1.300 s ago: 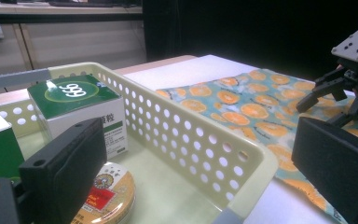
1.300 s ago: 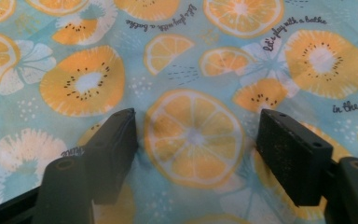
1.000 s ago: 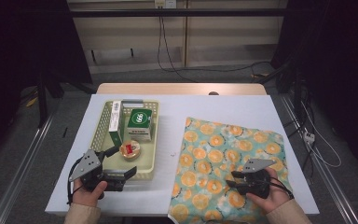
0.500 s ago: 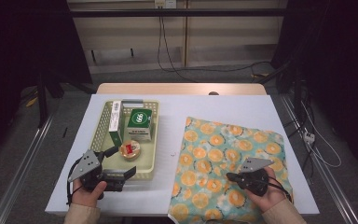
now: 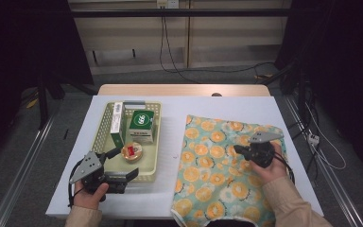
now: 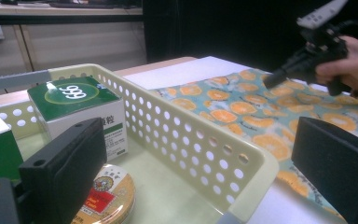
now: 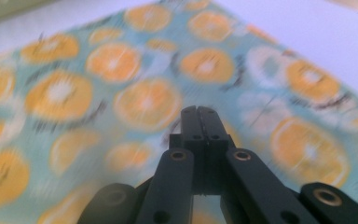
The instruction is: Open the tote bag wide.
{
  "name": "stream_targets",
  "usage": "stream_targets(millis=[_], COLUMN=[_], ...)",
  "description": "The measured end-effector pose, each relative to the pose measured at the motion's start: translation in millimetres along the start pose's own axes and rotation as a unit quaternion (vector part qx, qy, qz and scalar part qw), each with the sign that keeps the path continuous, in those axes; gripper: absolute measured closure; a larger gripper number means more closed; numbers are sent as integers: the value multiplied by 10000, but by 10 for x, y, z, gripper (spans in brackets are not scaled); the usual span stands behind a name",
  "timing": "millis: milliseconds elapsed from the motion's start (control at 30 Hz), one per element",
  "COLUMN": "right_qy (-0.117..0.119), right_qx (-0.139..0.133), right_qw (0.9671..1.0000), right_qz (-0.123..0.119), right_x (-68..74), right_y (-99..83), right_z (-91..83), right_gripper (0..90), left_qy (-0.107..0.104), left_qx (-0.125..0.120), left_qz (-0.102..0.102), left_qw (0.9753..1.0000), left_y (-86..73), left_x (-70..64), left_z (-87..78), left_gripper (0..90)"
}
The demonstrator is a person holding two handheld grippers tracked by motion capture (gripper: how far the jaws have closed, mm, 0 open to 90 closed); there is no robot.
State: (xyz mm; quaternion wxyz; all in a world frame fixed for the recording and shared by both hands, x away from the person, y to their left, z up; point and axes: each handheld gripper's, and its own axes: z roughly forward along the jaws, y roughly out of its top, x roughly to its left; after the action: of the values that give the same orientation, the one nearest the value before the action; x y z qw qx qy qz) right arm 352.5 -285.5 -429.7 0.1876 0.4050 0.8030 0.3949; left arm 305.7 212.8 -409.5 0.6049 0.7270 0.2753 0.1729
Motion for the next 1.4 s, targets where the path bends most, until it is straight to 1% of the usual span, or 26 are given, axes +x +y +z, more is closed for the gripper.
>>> stream_targets(millis=[33, 100, 133, 167, 200, 233, 267, 300, 333, 367, 400, 433, 467, 500, 533, 567, 600, 633, 700, 733, 833, 867, 933, 1033, 1167, 1400], right_qy=[48, 176, 869, 869, 936, 918, 1108, 1127, 1040, 1034, 1028, 1103, 1188, 1341, 1367, 1343, 1378, 1377, 1405, 1375, 1156, 1088, 1015, 942, 924, 942], right_qx=[-33, -223, -110, -110, -113, -112, -170, -235, -223, -78, -65, -28, 61, 232, 346, 312, 359, 463, 500, 501, 597, 615, 618, 538, 500, 461], right_qw=[10000, 9996, 9956, 9956, 9951, 9956, 9935, 9932, 9941, 9943, 9946, 9939, 9929, 9907, 9900, 9902, 9893, 9891, 9886, 9887, 9883, 9886, 9899, 9915, 9919, 9919], right_qz=[62, 74, 335, 335, 313, 175, 175, 197, 208, 233, 144, 29, -42, 27, -10, -239, -305, -253, -191, -330, -800, -836, -766, -723, -718, -717], right_x=[-42, -18, 67, 67, 138, 220, 286, 340, 382, 415, 446, 480, 508, 526, 544, 563, 575, 585, 635, 687, 832, 867, 895, 894, 917, 922], right_y=[40, 89, 79, 79, 46, 8, -41, -87, -126, -163, -201, -228, -249, -270, -295, -329, -363, -399, -480, -514, -507, -504, -492, -467, -460, -439], right_z=[12, 10, 18, 18, 14, 2, -6, -14, -18, -23, -44, -71, -96, -116, -142, -177, -200, -206, -179, -150, -115, -106, -99, -93, -95, -81], right_gripper=[900, 900, 900, 900, 900, 900, 846, 675, 530, 512, 505, 443, 333, 268, 263, 239, 189, 149, 124, 73, 80, 89, 148, 332, 433, 675], left_qy=[8, -13, -8, 3, 26, 30, 31, 40, 34, 23, 23, 28, 12, 2, 12, 16, 22, 26, 31, 42, 49, 38, 46, 49, 29, 26], left_qx=[15, 35, 28, 25, 30, 17, 18, 28, 18, 2, 16, 12, -15, -15, -1, 5, 12, 14, 21, 16, -20, -21, -5, 14, 5, 60], left_qz=[-5, 21, 11, 4, 4, -7, -14, -8, -12, -21, 5, 17, 0, 3, 13, 12, -20, -23, -26, -2, -9, -8, -4, -11, 7, 35], left_qw=[10000, 10000, 10000, 10000, 10000, 10000, 10000, 10000, 10000, 10000, 10000, 10000, 10000, 10000, 10000, 10000, 10000, 10000, 10000, 10000, 10000, 10000, 10000, 10000, 10000, 10000], left_y=[-3, -7, -9, -10, -11, -12, -13, -13, -12, -9, -3, 2, 5, 7, 5, 1, -4, -6, -7, -4, 4, 4, -2, -8, 2, -9], left_x=[1, 6, 8, 12, 15, 15, 12, 8, 3, -3, -9, -12, -15, -17, -17, -13, -14, -13, -11, -7, -10, -11, -6, -5, -15, -28], left_z=[-3, -4, -7, -12, -19, -24, -27, -30, -30, -27, -25, -25, -25, -22, -21, -21, -21, -21, -24, -27, -35, -36, -36, -30, -22, -6], left_gripper=[31, 31, 31, 31, 31, 31, 31, 31, 31, 31, 31, 31, 31, 31, 31, 31, 31, 31, 31, 31, 31, 31, 31, 31, 31, 31])
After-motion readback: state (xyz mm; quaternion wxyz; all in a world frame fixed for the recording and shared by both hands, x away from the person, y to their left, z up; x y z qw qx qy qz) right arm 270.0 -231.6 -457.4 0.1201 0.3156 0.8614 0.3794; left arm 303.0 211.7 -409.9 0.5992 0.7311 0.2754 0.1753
